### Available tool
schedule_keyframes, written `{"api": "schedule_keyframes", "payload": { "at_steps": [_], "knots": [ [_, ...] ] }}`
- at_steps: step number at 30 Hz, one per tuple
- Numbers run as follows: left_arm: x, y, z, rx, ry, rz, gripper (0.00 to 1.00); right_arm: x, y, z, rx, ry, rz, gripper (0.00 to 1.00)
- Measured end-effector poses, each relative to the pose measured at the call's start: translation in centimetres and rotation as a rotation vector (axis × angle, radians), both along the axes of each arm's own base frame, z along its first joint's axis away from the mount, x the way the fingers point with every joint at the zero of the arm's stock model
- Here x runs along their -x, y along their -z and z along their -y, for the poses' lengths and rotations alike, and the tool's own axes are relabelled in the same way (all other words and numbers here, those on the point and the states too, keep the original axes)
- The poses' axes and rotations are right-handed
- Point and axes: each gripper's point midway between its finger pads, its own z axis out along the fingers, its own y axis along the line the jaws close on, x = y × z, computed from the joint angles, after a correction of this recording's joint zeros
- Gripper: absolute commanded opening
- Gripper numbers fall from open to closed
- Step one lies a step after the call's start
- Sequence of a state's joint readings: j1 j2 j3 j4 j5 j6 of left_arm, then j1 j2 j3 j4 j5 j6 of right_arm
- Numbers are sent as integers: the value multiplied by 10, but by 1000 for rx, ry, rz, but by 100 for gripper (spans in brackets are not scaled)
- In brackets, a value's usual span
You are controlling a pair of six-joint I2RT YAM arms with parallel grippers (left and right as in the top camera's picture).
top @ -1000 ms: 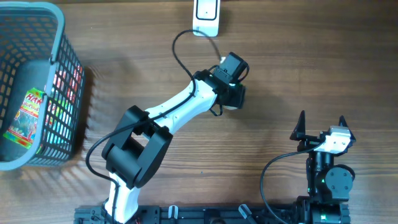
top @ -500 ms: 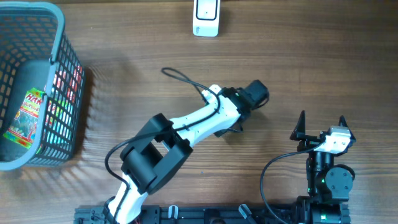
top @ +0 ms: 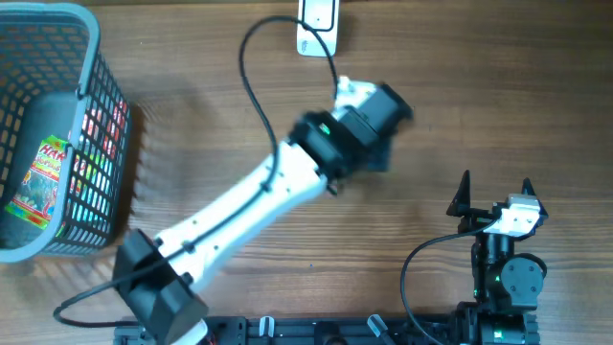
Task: Scan the item barcode
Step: 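Carry the jar with the left gripper to the white scanner, then lower the jar onto the table center and open the left gripper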
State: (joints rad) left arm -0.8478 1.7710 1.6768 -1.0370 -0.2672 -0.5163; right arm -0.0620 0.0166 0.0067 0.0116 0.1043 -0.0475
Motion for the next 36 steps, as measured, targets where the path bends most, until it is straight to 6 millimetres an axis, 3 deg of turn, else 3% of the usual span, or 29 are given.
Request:
{"api": "schedule_keyframes", "payload": {
  "at_steps": [3, 8, 11, 13, 18, 21, 22, 25, 26, 32, 36],
  "knots": [
    [-16, 8, -32, -75, 200, -67, 100, 0, 0, 0, 0, 0, 0, 100],
    [-14, 18, -30, -22, 539, -107, 100, 0, 0, 0, 0, 0, 0, 99],
    [-5, 33, -26, -33, 698, -113, 100, 0, 0, 0, 0, 0, 0, 100],
    [-11, 47, -19, -34, 749, -92, 100, 0, 0, 0, 0, 0, 0, 100],
    [-15, 111, -14, -68, 777, -210, 100, 0, 0, 0, 0, 0, 0, 100],
    [-16, 128, -13, -76, 783, -236, 98, 0, 0, 0, 0, 0, 0, 100],
    [-16, 130, -14, -77, 783, -242, 94, 0, 0, 0, 0, 0, 0, 100],
    [-13, 130, -11, -76, 798, -243, 66, 0, 0, 0, 0, 0, 0, 100],
    [-10, 130, -7, -70, 807, -244, 64, 0, 0, 0, 0, 0, 0, 100],
    [-1, 130, 5, -62, 843, -243, 60, 0, 0, 0, 0, 0, 0, 100],
    [-17, 127, 12, -14, 679, -211, 67, 0, 0, 0, 0, 0, 0, 100]
  ]
}}
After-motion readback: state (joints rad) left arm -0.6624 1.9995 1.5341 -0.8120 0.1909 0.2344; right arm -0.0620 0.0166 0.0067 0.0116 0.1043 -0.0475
